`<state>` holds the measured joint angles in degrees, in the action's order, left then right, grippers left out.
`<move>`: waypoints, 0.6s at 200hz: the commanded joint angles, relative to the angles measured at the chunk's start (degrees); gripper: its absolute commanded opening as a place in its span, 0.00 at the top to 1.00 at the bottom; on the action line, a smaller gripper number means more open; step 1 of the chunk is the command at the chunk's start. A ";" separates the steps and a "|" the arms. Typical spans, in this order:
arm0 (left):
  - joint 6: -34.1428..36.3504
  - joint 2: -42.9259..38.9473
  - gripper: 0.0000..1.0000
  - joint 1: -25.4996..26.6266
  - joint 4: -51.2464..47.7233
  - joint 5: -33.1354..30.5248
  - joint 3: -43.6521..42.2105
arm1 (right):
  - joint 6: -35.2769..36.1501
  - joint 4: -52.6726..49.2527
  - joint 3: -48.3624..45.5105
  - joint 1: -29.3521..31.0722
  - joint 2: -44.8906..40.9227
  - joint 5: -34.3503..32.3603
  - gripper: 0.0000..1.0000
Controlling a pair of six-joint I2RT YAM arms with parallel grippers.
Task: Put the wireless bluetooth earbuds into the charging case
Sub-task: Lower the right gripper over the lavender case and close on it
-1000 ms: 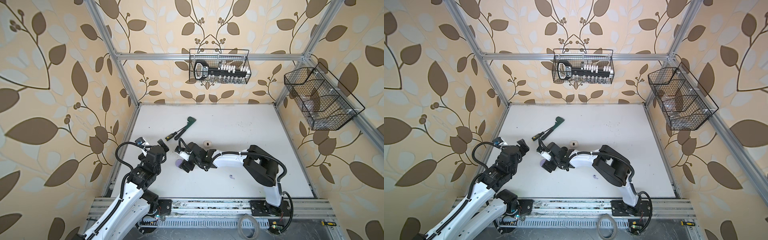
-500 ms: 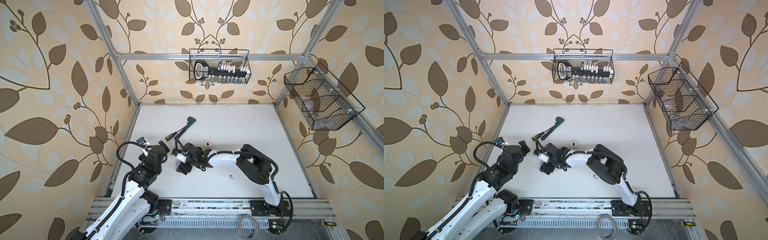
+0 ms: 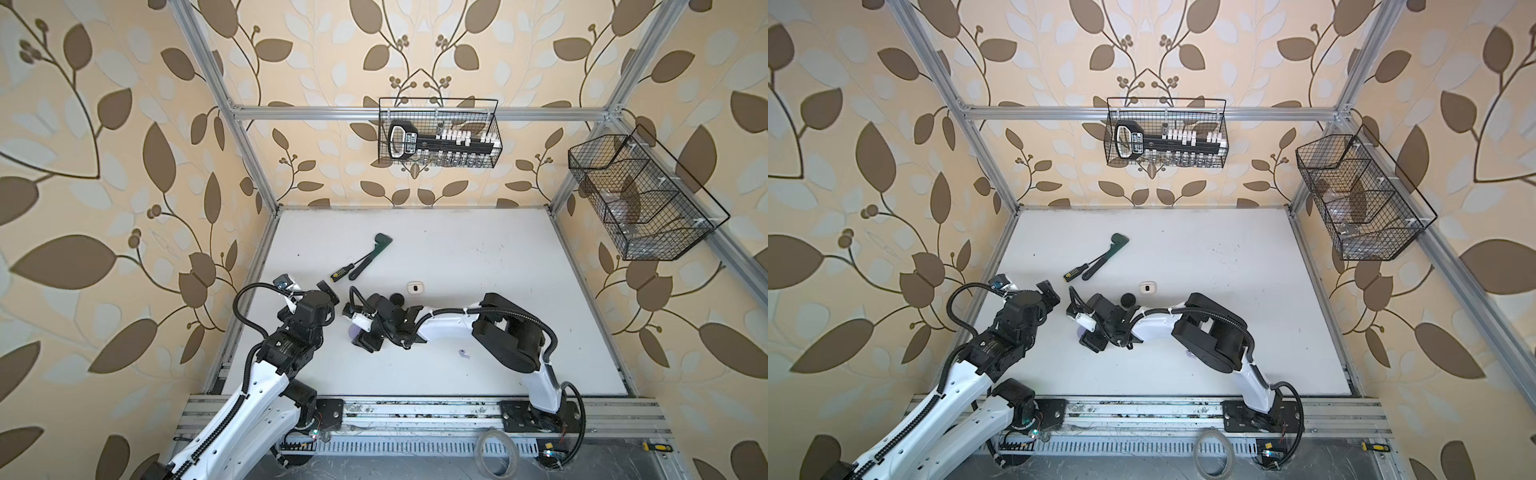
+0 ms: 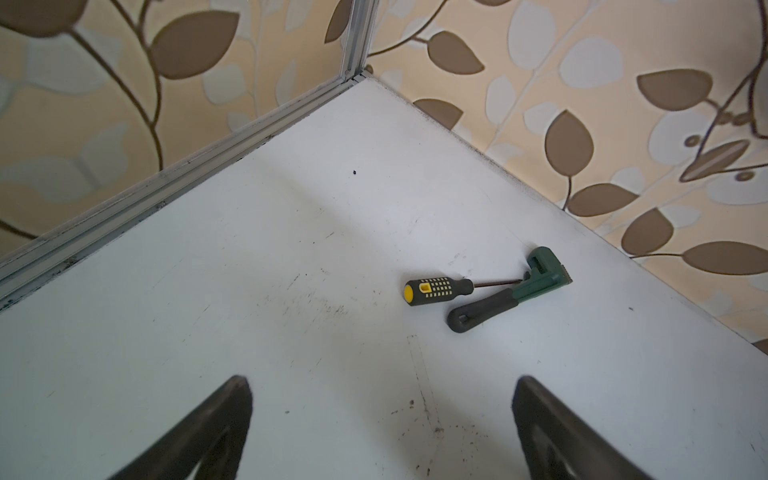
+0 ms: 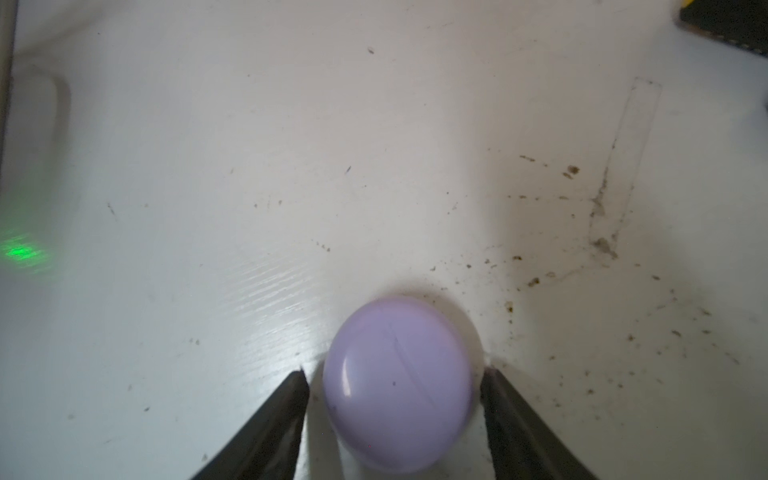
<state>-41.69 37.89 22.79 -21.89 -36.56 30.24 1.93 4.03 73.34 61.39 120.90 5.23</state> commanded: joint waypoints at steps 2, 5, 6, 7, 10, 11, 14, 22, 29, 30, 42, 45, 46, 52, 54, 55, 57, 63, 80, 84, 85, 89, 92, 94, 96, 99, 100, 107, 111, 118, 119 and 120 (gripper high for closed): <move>0.82 -0.07 0.01 -0.46 -0.08 -1.77 2.37 | -0.09 -0.99 -1.95 0.93 -1.25 -1.71 0.35; 0.82 -0.03 0.01 -0.46 -0.08 -1.76 2.43 | -0.09 -1.03 -1.97 0.97 -1.27 -1.87 0.35; 0.82 -0.02 0.01 -0.46 -0.08 -1.76 2.40 | -0.13 -1.04 -1.97 0.99 -1.32 -1.88 0.35; 0.82 -0.01 0.01 -0.46 0.01 -1.72 2.43 | -0.15 -1.04 -1.97 1.01 -1.34 -1.98 0.35; 0.87 0.04 0.01 -0.46 0.02 -1.77 2.44 | -0.14 -1.04 -1.97 1.15 -1.37 -2.04 0.36; 0.84 0.01 0.01 -0.46 0.01 -1.77 2.41 | -0.11 -1.04 -1.97 1.13 -1.37 -2.10 0.36; 0.83 -0.01 0.01 -0.46 -0.03 -1.76 2.43 | -0.09 -1.00 -1.97 1.20 -1.37 -2.28 0.36; 0.82 -0.05 0.01 -0.46 0.03 -1.76 2.34 | -0.19 -0.98 -1.97 1.41 -1.43 -2.80 0.38; 0.82 -0.10 0.01 -0.46 0.05 -1.76 2.37 | -0.27 -0.87 -1.94 1.50 -1.50 -3.11 0.39; 0.82 -0.10 0.01 -0.46 0.03 -1.81 2.37 | -0.22 -0.91 -1.96 1.48 -1.52 -3.21 0.39; 0.84 -0.01 0.01 -0.46 0.06 -1.74 2.35 | -0.25 -0.61 -3.17 1.52 -1.50 -3.77 0.40; 0.87 -0.01 0.01 -0.46 0.03 -1.68 2.37 | -0.23 -0.48 -3.35 1.50 -1.54 -3.95 0.40; 0.85 -0.01 0.01 -0.46 0.02 -1.68 2.37 | -0.25 -0.46 -3.32 1.48 -1.54 -3.98 0.40; 0.91 -0.01 0.01 -0.46 0.14 -1.68 2.31 | -0.15 -0.30 -3.32 1.47 -1.40 -4.44 0.40; 0.87 -0.01 0.01 -0.46 0.17 -1.72 2.35 | -0.10 -0.24 -3.30 1.51 -1.33 -4.51 0.40; 0.89 -0.01 0.01 -0.46 0.18 -1.70 2.36 | -0.10 -0.25 -3.25 1.52 -1.31 -4.70 0.40; 0.91 -0.01 0.01 -0.46 0.16 -1.68 2.37 | -0.09 -0.19 -3.15 1.47 -1.24 -4.88 0.40; 0.91 -0.01 0.01 -0.46 0.15 -1.68 2.37 | -0.01 -0.30 -2.91 1.50 -0.84 -5.38 0.40; 0.92 0.04 0.01 -0.46 0.12 -1.60 2.35 | 0.31 -0.99 -2.43 1.38 0.47 -7.22 0.39; 0.91 -0.01 0.01 -0.46 0.17 -1.59 2.21 | 0.35 -1.18 -1.08 1.31 0.84 -7.68 0.39; 0.91 -0.01 0.01 -0.46 0.17 -1.59 2.24 | 0.35 -1.29 -0.91 1.30 0.92 -7.77 0.39; 0.91 -0.01 0.01 -0.46 0.20 -1.59 2.23 | 0.35 -1.58 -0.44 1.23 1.27 -8.29 0.39; 0.91 -0.01 0.01 -0.46 0.22 -1.59 2.21 | 0.35 -1.76 -0.13 1.15 1.57 -8.72 0.39; 0.91 -0.01 0.01 -0.46 0.26 -1.55 2.24 | 0.35 -2.04 0.05 1.05 1.67 -8.92 0.39; 0.91 -0.01 0.01 -0.46 0.27 -1.57 2.24 | 0.37 -2.13 0.18 0.98 1.83 -9.08 0.39; 1.00 -0.01 0.01 -0.46 0.20 -1.59 2.24 | 0.34 -2.29 0.40 0.94 2.08 -9.30 0.39; 1.00 -0.01 0.01 -0.46 0.19 -1.59 2.26 | 0.35 -2.33 0.45 0.93 2.16 -9.38 0.39; 1.05 -0.01 0.01 -0.44 0.25 -1.50 2.26 | 0.35 -2.53 0.78 0.61 2.53 -9.58 0.38; 1.00 -0.01 0.01 -0.46 0.28 -1.52 2.20 | 0.35 -2.57 0.81 0.50 2.73 -9.57 0.38; 1.00 0.08 0.01 -0.46 0.38 -1.50 2.11 | 0.39 -2.53 0.80 0.23 2.89 -9.48 0.38; 1.00 0.08 0.01 -0.46 0.41 -1.50 2.11 | 0.42 -2.54 0.82 0.19 2.91 -9.43 0.38; 1.00 0.08 0.01 -0.46 0.38 -1.50 2.10 | 0.38 -2.49 0.83 0.16 2.92 -9.44 0.38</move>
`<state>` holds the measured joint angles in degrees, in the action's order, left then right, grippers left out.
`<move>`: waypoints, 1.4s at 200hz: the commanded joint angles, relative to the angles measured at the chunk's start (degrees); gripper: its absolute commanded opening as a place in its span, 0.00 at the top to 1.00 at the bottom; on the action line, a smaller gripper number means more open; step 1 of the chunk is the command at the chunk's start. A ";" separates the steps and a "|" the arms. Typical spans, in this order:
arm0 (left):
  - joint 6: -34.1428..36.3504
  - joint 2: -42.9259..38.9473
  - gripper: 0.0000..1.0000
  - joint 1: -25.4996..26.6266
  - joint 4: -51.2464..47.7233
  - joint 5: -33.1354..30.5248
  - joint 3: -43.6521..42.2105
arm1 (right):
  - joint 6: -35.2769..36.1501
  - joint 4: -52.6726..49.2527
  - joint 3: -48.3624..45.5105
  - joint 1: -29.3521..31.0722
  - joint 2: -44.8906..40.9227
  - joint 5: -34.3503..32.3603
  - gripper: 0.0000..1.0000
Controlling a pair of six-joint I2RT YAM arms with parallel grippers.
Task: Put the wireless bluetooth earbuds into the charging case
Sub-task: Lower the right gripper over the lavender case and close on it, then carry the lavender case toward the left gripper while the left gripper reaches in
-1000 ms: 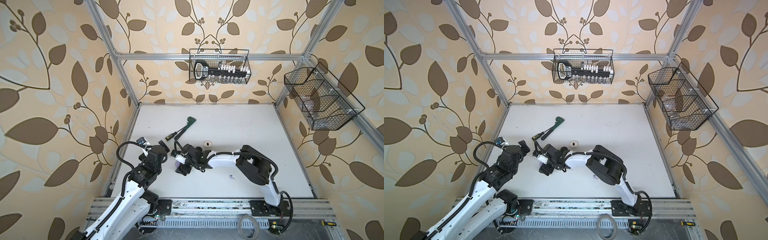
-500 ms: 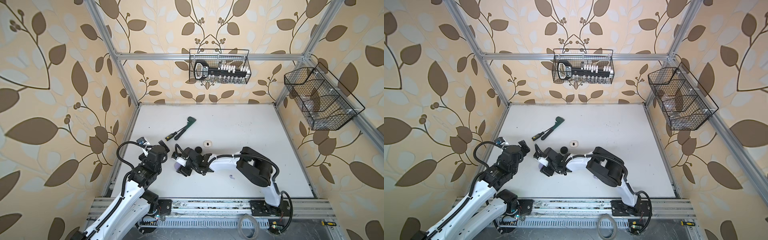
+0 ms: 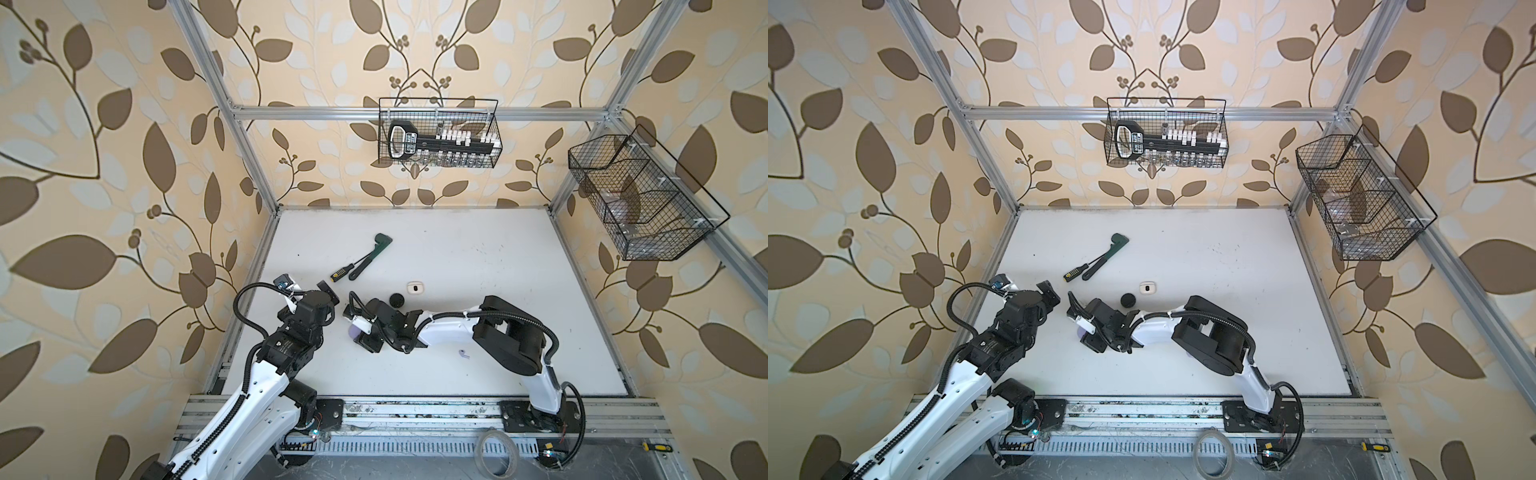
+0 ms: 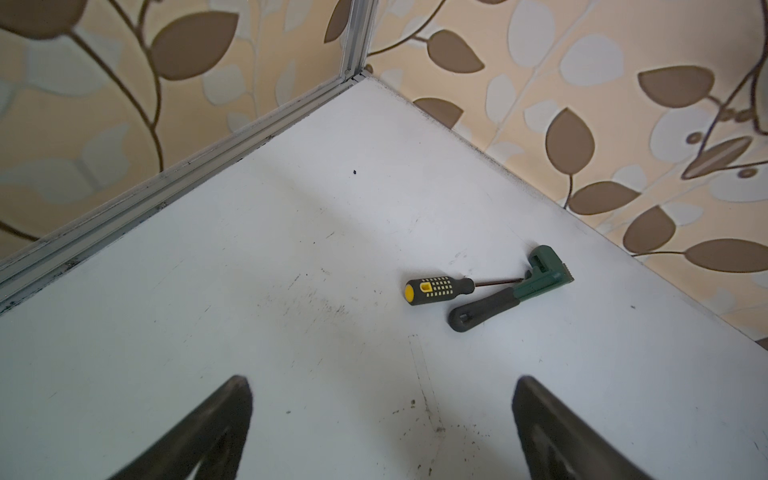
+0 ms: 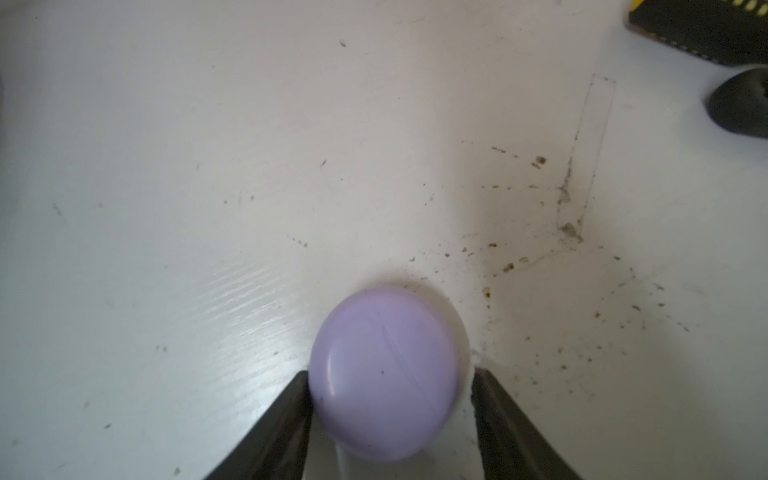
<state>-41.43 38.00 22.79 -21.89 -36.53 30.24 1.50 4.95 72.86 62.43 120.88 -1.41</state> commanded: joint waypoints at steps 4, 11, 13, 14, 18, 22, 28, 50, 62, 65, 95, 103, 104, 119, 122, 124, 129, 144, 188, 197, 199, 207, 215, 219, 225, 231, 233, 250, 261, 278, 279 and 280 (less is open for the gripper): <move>0.74 -0.03 0.01 -0.46 0.40 -1.44 2.17 | 0.79 -3.30 1.21 -1.02 2.98 -2.79 0.38; 0.74 -0.03 0.01 -0.46 0.43 -1.48 2.11 | 0.76 -3.19 1.15 -1.19 2.96 -2.72 0.38; 0.74 -0.03 0.01 -0.46 0.42 -1.45 2.17 | 0.78 -3.11 1.15 -1.31 2.96 -2.72 0.38; 0.74 0.01 0.01 -0.46 0.48 -1.44 2.14 | 0.74 -3.10 1.15 -1.29 2.96 -2.68 0.38; 0.81 0.04 0.01 -0.46 0.53 -1.47 2.13 | 0.77 -2.96 1.02 -1.38 2.96 -2.64 0.37; 0.77 0.06 0.01 -0.46 0.52 -1.35 2.13 | 0.76 -2.81 1.03 -1.49 2.96 -2.55 0.37; 0.82 0.06 0.01 -0.46 0.48 -1.36 2.11 | 0.74 -2.72 1.01 -1.56 3.09 -2.48 0.37; 0.82 0.06 0.01 -0.46 0.58 -1.30 2.10 | 0.70 -2.56 1.26 -1.70 3.61 -2.12 0.37; 0.91 0.06 0.01 -0.46 0.66 -1.22 2.02 | 0.83 -2.49 1.38 -1.66 3.83 -1.93 0.37; 0.91 0.06 0.01 -0.46 0.69 -1.18 2.02 | 0.79 -2.56 1.47 -1.67 3.91 -1.86 0.37; 0.91 0.06 0.01 -0.46 0.76 -0.95 2.03 | 0.81 -2.59 1.60 -1.68 4.35 -1.42 0.41; 0.95 0.06 0.01 -0.46 0.72 -0.91 2.02 | 0.81 -2.59 1.66 -1.64 4.50 -1.40 0.43; 0.93 0.01 0.01 -0.46 0.76 -0.91 2.02 | 0.89 -2.63 1.66 -1.63 4.47 -1.40 0.43; 0.91 -0.07 0.01 -0.46 0.78 -0.74 2.06 | 0.84 -2.75 1.54 -1.78 4.38 -1.32 0.47; 1.00 -0.10 0.01 -0.46 0.73 -0.67 2.07 | 0.81 -2.74 1.46 -1.79 4.29 -1.32 0.48; 1.04 -0.11 0.01 -0.46 0.80 -0.58 2.03 | 0.81 -2.71 1.42 -1.79 4.24 -1.31 0.49; 1.00 -0.16 0.01 -0.46 0.66 -0.41 2.17 | 0.73 -2.59 1.34 -1.79 4.04 -1.31 0.51; -0.09 -0.80 0.01 -0.46 -0.71 1.44 3.03 | 0.57 -2.09 0.36 -1.90 2.85 -1.02 0.57; -4.79 -8.25 0.04 -0.46 -11.47 15.74 8.99 | 0.53 2.75 -9.13 -4.06 -8.52 1.58 0.64; -3.50 -11.09 0.06 -0.46 -13.35 18.76 9.93 | 0.96 3.24 -11.18 -4.63 -12.10 0.75 0.65; -3.05 -11.74 0.06 -0.46 -13.64 19.39 10.06 | 1.01 3.34 -11.56 -4.78 -12.91 0.50 0.65; -2.00 -14.30 0.07 -0.46 -15.26 21.47 10.77 | 1.38 3.48 -13.37 -5.20 -16.14 -0.75 0.66; -1.02 -16.86 0.08 -0.46 -16.13 23.67 10.91 | 1.83 4.02 -14.83 -5.64 -19.17 -1.88 0.67; -0.11 -18.24 0.09 -0.46 -15.70 25.49 10.62 | 1.99 4.37 -15.56 -5.80 -20.88 -2.63 0.67; 1.11 -19.88 0.10 -0.46 -14.77 28.71 10.06 | 2.17 5.18 -16.61 -6.07 -23.23 -3.25 0.67; 1.94 -21.07 0.10 -0.46 -13.63 32.13 9.49 | 2.45 6.20 -17.58 -6.23 -25.41 -3.45 0.68; 2.20 -21.29 0.10 -0.46 -13.20 33.19 9.29 | 2.52 6.52 -17.84 -6.26 -26.06 -3.45 0.68; 3.10 -21.26 0.12 -0.46 -9.07 42.10 7.57 | 3.93 9.18 -20.07 -6.03 -31.39 -3.84 0.68; 3.52 -18.92 0.16 -0.46 -7.06 47.88 7.88 | 5.16 8.91 -20.48 -5.51 -34.25 -6.25 0.69; 4.39 -14.16 0.21 -0.46 -3.23 59.27 9.02 | 7.76 9.04 -20.89 -4.49 -37.90 -9.50 0.70; 4.41 -13.86 0.21 -0.46 -3.06 59.85 9.08 | 7.92 9.03 -20.99 -4.46 -38.08 -9.63 0.70; 4.42 -13.71 0.21 -0.46 -2.89 60.45 9.15 | 8.05 9.03 -21.00 -4.35 -38.26 -9.73 0.70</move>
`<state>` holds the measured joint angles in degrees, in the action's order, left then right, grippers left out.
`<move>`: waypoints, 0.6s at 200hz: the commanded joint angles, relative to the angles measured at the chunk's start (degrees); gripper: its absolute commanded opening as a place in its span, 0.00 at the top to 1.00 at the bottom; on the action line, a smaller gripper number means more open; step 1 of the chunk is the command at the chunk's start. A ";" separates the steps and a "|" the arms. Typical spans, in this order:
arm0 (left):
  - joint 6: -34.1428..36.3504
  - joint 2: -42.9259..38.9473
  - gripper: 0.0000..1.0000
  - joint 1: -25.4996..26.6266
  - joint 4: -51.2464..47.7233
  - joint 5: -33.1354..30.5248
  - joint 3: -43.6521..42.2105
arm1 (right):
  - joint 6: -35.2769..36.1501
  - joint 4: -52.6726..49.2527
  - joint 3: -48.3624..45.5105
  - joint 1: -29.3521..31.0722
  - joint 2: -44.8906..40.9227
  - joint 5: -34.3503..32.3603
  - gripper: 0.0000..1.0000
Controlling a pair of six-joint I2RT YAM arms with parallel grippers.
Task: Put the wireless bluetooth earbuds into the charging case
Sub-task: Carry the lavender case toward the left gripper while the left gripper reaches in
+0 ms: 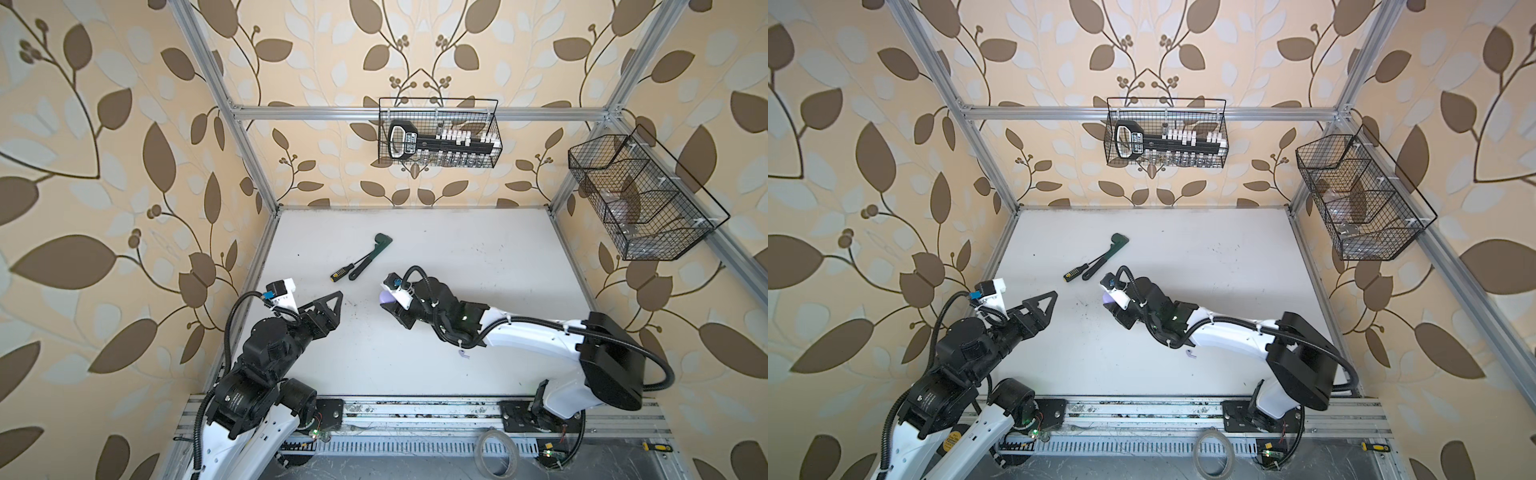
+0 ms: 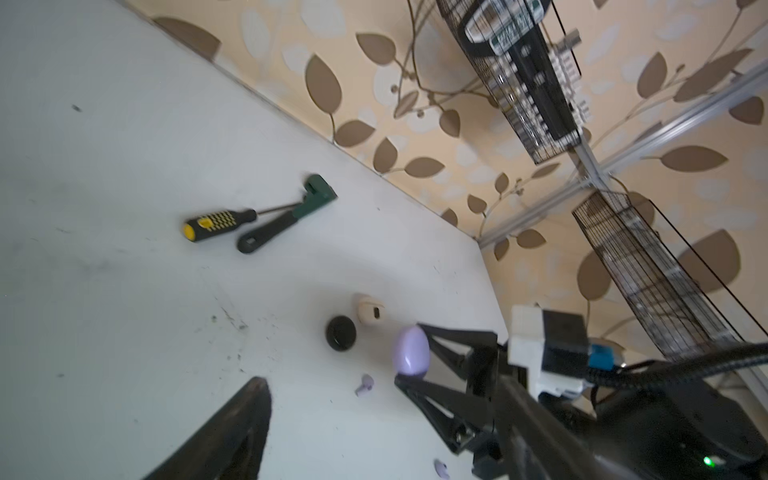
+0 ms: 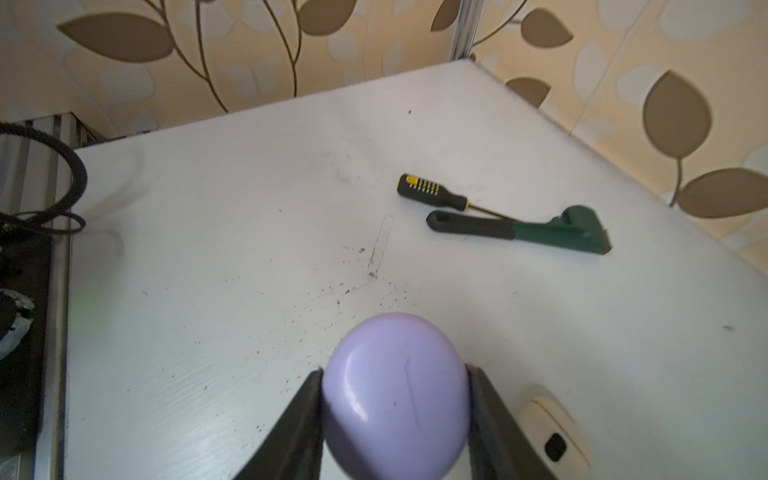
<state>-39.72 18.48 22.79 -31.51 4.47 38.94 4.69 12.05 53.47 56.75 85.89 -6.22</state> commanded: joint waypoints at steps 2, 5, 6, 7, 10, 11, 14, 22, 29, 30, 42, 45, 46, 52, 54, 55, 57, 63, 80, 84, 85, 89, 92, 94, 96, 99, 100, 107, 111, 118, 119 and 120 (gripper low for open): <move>2.79 6.51 0.22 -0.46 7.12 20.49 0.64 | 5.23 1.92 -1.66 1.56 -3.62 -5.05 0.70; 2.81 7.22 0.23 -0.46 7.56 21.89 0.90 | 5.75 1.92 -1.75 1.83 -4.13 -5.32 0.70; 2.85 7.55 0.24 -0.46 7.67 22.33 0.98 | 5.98 1.92 -1.77 1.90 -4.31 -5.35 0.70; 2.88 7.85 0.24 -0.46 7.77 22.77 1.06 | 6.18 1.92 -1.78 1.97 -4.41 -5.50 0.70; 3.02 8.67 0.25 -0.45 7.92 23.97 1.32 | 6.78 2.00 -1.90 2.30 -4.99 -5.77 0.70; 3.09 8.81 0.26 -0.46 7.94 24.34 1.40 | 7.02 2.00 -1.94 2.44 -5.19 -5.88 0.70; 3.34 9.60 0.27 -0.43 7.98 25.49 1.71 | 7.67 2.18 -2.09 2.71 -5.67 -6.40 0.70; 4.33 11.16 0.28 -0.45 7.73 27.97 2.46 | 9.49 2.88 -2.60 3.78 -6.99 -7.52 0.70; 4.99 12.08 0.29 -0.37 7.34 29.15 3.04 | 11.15 3.35 -3.04 4.66 -8.15 -8.18 0.70; 5.04 12.18 0.29 -0.37 7.21 29.26 3.06 | 11.36 3.42 -3.08 4.80 -8.26 -8.27 0.70; 5.78 12.48 0.30 -0.37 6.75 29.80 3.51 | 13.96 4.20 -3.70 6.05 -9.87 -8.79 0.70; 5.83 12.39 0.30 -0.37 6.81 29.73 3.49 | 14.51 4.38 -3.80 6.21 -10.17 -8.82 0.70; 5.81 12.38 0.30 -0.37 6.86 29.72 3.50 | 14.71 4.42 -3.90 6.28 -10.24 -8.86 0.70; 5.88 12.16 0.30 -0.37 7.20 29.55 3.36 | 15.64 4.58 -3.98 6.65 -10.80 -8.88 0.70; 5.86 12.12 0.31 -0.37 7.28 29.55 3.39 | 15.95 4.61 -4.05 6.69 -10.91 -8.89 0.70; 5.88 12.11 0.31 -0.37 7.31 29.54 3.36 | 16.05 4.63 -4.07 6.79 -10.91 -8.90 0.70; 5.88 12.11 0.31 -0.37 7.44 29.61 3.30 | 16.21 4.73 -4.12 6.79 -11.03 -8.90 0.70; 5.82 12.11 0.32 -0.37 7.99 30.26 3.18 | 16.78 4.82 -4.08 6.97 -11.29 -8.80 0.70; 5.31 12.37 0.34 -0.37 9.64 32.35 2.91 | 18.16 4.58 -4.00 7.62 -11.92 -8.11 0.69; 5.20 12.29 0.34 -0.37 10.14 32.74 2.75 | 18.54 4.70 -4.00 7.86 -12.05 -8.11 0.69; 5.19 12.24 0.34 -0.37 10.23 32.90 2.69 | 18.61 4.72 -4.04 7.90 -12.10 -8.11 0.69; 4.95 12.13 0.34 -0.37 10.74 33.27 2.61 | 18.91 4.81 -4.08 8.06 -12.08 -8.11 0.69; 4.92 12.07 0.34 -0.37 10.96 33.46 2.49 | 19.14 4.81 -4.09 8.17 -12.13 -8.06 0.69; 4.92 12.03 0.35 -0.37 11.16 33.60 2.49 | 19.31 4.82 -4.08 8.26 -12.14 -8.03 0.69; 4.88 11.98 0.35 -0.37 11.30 33.70 2.44 | 19.37 4.82 -4.01 8.35 -12.15 -8.04 0.69; 4.84 11.94 0.35 -0.37 11.49 33.75 2.41 | 19.61 4.80 -4.00 8.45 -12.10 -7.99 0.69; 4.84 11.93 0.35 -0.37 11.57 33.76 2.39 | 19.63 4.81 -4.04 8.46 -12.08 -7.96 0.69; 4.85 11.84 0.36 -0.37 11.76 33.76 2.40 | 20.06 4.74 -3.84 8.84 -12.08 -7.93 0.69; 4.79 11.92 0.36 -0.37 12.04 33.84 2.37 | 20.28 4.62 -3.86 9.04 -12.14 -7.93 0.69; 4.72 12.12 0.37 -0.37 12.52 34.09 2.38 | 20.36 4.57 -3.75 9.37 -12.30 -7.80 0.69; 4.64 12.16 0.37 -0.37 12.57 34.10 2.42 | 20.40 4.61 -3.74 9.45 -12.31 -7.78 0.69; 4.61 12.22 0.37 -0.37 12.68 34.15 2.44 | 20.38 4.58 -3.73 9.44 -12.36 -7.77 0.69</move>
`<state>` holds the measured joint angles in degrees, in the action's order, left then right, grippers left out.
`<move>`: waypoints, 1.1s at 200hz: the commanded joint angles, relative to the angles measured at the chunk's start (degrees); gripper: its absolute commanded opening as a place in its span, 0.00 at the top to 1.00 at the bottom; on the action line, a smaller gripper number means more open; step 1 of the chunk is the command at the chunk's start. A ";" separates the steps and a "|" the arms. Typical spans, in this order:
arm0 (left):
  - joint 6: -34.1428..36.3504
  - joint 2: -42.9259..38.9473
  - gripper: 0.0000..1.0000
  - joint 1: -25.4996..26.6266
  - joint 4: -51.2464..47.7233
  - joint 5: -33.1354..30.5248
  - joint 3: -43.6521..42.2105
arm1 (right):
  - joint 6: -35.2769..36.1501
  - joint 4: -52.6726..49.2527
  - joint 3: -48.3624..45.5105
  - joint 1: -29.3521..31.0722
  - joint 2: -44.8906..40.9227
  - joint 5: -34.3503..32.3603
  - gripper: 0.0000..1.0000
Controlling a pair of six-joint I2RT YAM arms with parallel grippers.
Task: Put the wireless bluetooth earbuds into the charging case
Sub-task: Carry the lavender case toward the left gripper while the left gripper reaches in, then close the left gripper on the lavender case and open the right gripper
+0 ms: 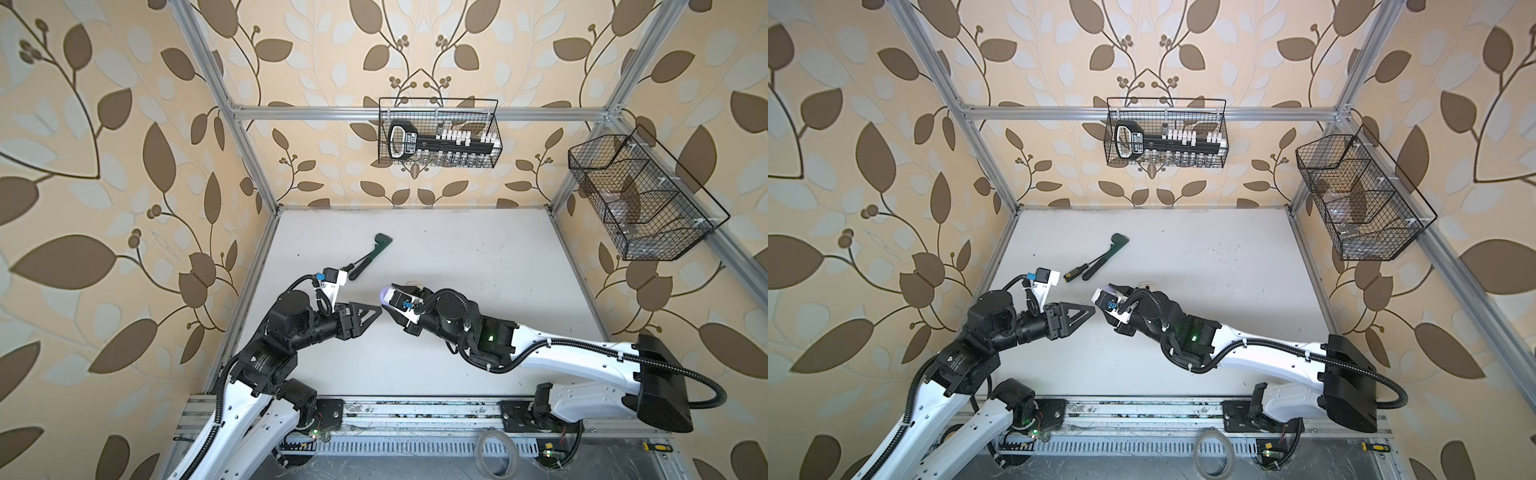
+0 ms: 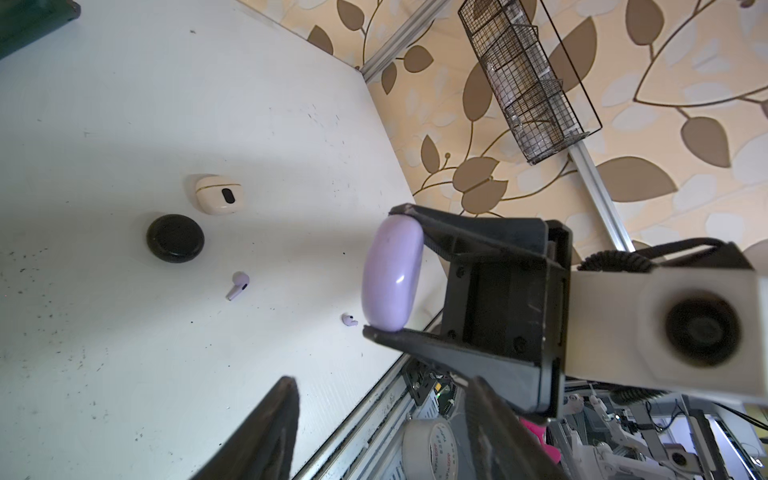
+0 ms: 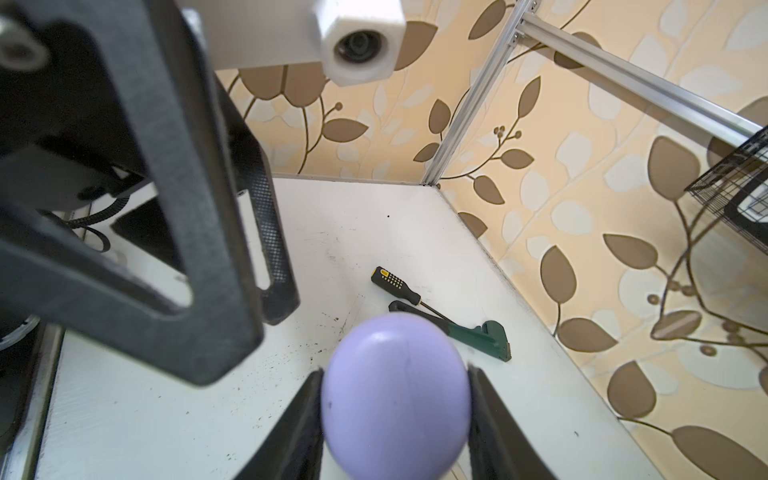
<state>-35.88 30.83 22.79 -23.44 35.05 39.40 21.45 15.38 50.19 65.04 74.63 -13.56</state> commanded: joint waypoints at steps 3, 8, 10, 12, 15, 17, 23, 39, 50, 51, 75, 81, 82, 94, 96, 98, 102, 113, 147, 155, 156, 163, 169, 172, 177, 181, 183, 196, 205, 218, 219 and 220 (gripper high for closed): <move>0.66 -0.01 0.37 -0.37 4.84 3.62 1.94 | 3.60 1.17 -0.46 1.35 -1.19 -0.11 0.69; 0.55 0.25 0.38 -0.37 5.11 3.62 2.03 | 3.75 1.15 -0.47 1.64 -1.40 0.26 0.69; 0.55 0.32 0.38 -0.37 5.13 3.62 2.01 | 3.85 1.15 -0.45 1.77 -1.46 0.46 0.69; 0.52 0.42 0.38 -0.37 5.17 3.62 2.07 | 3.81 1.15 -0.45 1.94 -1.60 0.57 0.69; 0.50 0.53 0.39 -0.37 5.23 3.62 2.13 | 3.93 1.15 -0.53 2.14 -1.73 0.59 0.69; 0.40 0.61 0.39 -0.37 5.31 3.62 2.16 | 3.99 1.15 -0.58 2.29 -1.82 0.63 0.69; 0.31 0.72 0.41 -0.37 5.57 3.86 2.21 | 4.24 1.20 -0.69 2.74 -1.95 0.65 0.69; 0.04 0.60 0.44 -0.37 6.28 4.66 2.20 | 4.74 1.82 -0.76 3.58 -2.12 0.22 0.69; -0.08 0.30 0.46 -0.37 6.60 4.85 2.00 | 4.76 1.85 -0.46 3.61 -1.91 0.45 0.69; -0.12 0.29 0.46 -0.37 6.58 4.85 1.91 | 4.75 1.85 -0.46 3.61 -1.88 0.41 0.69; -0.41 0.15 0.51 -0.37 7.27 5.35 1.07 | 4.94 1.67 0.31 3.74 -1.42 1.07 0.69; -0.50 0.27 0.53 -0.37 7.43 5.38 0.95 | 4.93 1.61 0.49 3.85 -1.42 1.08 0.69; -0.50 0.28 0.53 -0.37 7.44 5.38 0.90 | 4.92 1.64 0.50 3.86 -1.42 1.08 0.69; -0.52 0.46 0.55 -0.37 7.52 5.43 0.81 | 5.00 1.69 0.69 4.02 -1.49 1.26 0.69; -0.55 0.50 0.55 -0.44 7.55 5.46 0.80 | 5.00 1.70 0.69 4.04 -1.46 1.26 0.69; -0.65 0.54 0.55 -0.39 7.54 5.45 0.78 | 5.00 1.75 0.69 4.05 -1.47 1.19 0.69; -0.68 0.55 0.55 -0.42 7.59 5.42 0.84 | 5.07 1.76 0.77 4.05 -1.35 1.04 0.69; -0.63 0.55 0.55 -0.37 7.58 5.47 0.80 | 5.09 1.74 0.95 4.12 -1.25 0.61 0.69; -0.68 0.79 0.55 -0.37 7.64 5.56 0.64 | 5.27 1.93 1.38 4.13 -1.20 0.20 0.69; -0.61 0.94 0.55 -0.37 7.65 5.47 0.55 | 5.33 2.09 1.37 4.13 -1.37 0.20 0.69; -0.65 0.96 0.55 -0.37 7.64 5.47 0.53 | 5.34 2.10 1.38 4.13 -1.35 0.25 0.69; -0.68 1.15 0.55 -0.37 7.61 5.47 0.52 | 5.35 2.11 1.44 4.13 -1.48 0.37 0.69; -0.68 1.33 0.55 -0.37 7.62 5.47 0.48 | 5.35 2.10 1.53 4.13 -1.63 0.59 0.69; -0.60 1.46 0.55 -0.37 7.54 5.47 0.51 | 5.35 2.18 1.57 4.13 -1.76 0.70 0.69; -0.57 1.59 0.55 -0.37 7.54 5.47 0.49 | 5.35 2.21 1.57 4.13 -1.81 0.91 0.69; -0.55 1.68 0.55 -0.37 7.61 5.47 0.43 | 5.35 2.32 1.56 4.13 -1.91 0.95 0.69; -0.52 1.73 0.55 -0.37 7.62 5.47 0.49 | 5.35 2.41 1.57 4.13 -1.94 0.98 0.69; -0.51 1.95 0.55 -0.37 7.59 5.49 0.42 | 5.43 2.53 1.66 4.13 -2.03 0.99 0.69; -0.51 2.03 0.55 -0.37 7.57 5.47 0.39 | 5.55 2.81 1.88 4.14 -1.87 0.66 0.69; -0.59 2.04 0.56 -0.37 7.47 5.38 0.34 | 5.61 2.55 2.17 4.11 -1.78 0.72 0.69; -0.55 2.04 0.56 -0.37 7.50 5.38 0.33 | 5.66 2.55 2.18 4.12 -1.82 0.77 0.69; -0.57 2.04 0.56 -0.37 7.52 5.38 0.29 | 5.68 2.55 2.18 4.09 -1.79 0.75 0.69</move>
<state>-36.42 32.86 22.79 -18.17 38.94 39.40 25.56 15.90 50.15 68.79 73.56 -13.10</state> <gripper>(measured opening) 0.446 0.464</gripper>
